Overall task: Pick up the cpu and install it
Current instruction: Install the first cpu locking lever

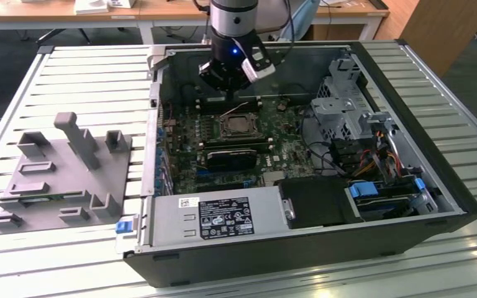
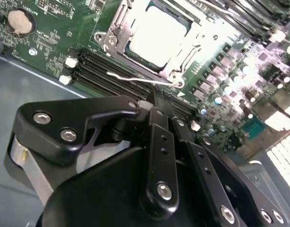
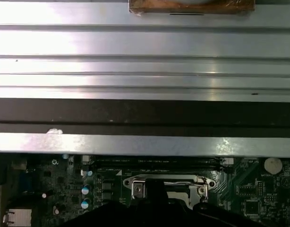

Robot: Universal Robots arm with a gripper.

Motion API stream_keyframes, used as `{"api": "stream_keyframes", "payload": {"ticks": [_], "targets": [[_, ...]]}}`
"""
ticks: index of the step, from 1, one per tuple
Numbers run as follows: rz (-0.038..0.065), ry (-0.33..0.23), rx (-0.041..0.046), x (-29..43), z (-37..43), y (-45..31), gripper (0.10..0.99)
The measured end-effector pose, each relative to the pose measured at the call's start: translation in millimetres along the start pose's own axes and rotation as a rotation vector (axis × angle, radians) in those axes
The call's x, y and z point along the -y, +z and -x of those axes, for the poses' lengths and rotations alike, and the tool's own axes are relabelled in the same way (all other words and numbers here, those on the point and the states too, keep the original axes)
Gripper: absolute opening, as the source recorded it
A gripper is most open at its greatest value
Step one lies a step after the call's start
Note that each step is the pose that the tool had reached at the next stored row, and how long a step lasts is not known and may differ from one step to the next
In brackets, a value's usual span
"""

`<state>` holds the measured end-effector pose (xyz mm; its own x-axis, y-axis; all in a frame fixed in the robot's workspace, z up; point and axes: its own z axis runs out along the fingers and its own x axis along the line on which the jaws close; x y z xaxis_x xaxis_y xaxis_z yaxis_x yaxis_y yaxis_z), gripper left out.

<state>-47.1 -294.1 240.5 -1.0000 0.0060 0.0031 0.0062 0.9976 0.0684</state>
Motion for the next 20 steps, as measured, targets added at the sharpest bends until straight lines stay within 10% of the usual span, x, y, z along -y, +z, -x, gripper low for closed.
{"api": "stream_keyframes", "payload": {"ticks": [20], "targets": [[0.0,-0.011,-0.0008,-3.7,14.2,13.4,0.106]]}}
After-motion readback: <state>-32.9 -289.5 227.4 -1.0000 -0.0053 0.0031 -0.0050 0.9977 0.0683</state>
